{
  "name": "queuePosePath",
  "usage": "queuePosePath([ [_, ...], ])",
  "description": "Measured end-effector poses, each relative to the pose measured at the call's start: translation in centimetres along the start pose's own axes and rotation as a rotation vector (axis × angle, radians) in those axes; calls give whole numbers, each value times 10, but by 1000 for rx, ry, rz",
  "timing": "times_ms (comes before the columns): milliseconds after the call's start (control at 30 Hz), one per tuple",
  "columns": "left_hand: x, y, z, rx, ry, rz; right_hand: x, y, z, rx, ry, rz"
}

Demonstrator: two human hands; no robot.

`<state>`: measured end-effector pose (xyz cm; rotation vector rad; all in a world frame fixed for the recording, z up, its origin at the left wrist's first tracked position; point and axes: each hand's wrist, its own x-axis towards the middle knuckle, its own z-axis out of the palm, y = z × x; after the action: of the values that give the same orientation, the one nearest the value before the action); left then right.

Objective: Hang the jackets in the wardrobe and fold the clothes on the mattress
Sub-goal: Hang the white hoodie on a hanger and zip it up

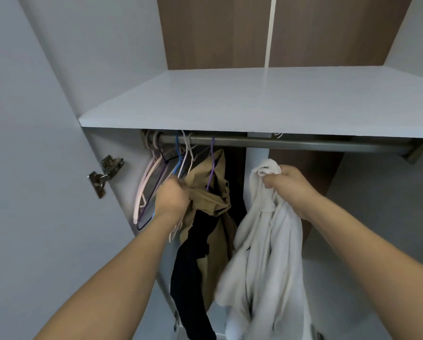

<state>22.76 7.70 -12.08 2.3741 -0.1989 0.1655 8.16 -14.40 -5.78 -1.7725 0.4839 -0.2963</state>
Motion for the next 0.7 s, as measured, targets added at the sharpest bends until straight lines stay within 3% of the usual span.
queuePosePath([
  [100, -36, 5, -32, 55, -58, -12, -7, 4, -1, -134, -28, -50],
  [267, -114, 4, -98, 217, -116, -42, -8, 24, 10, -705, -25, -270],
  [367, -154, 17, -141, 311, -79, -64, -9, 42, 26, -885, 3, -333],
  [567, -229, 46, -192, 472, -98, 7, -29, 59, 48, -836, 102, -146],
  [700, -261, 39, -221, 397, -143, 14, -48, 43, 45, -563, 166, 50],
])
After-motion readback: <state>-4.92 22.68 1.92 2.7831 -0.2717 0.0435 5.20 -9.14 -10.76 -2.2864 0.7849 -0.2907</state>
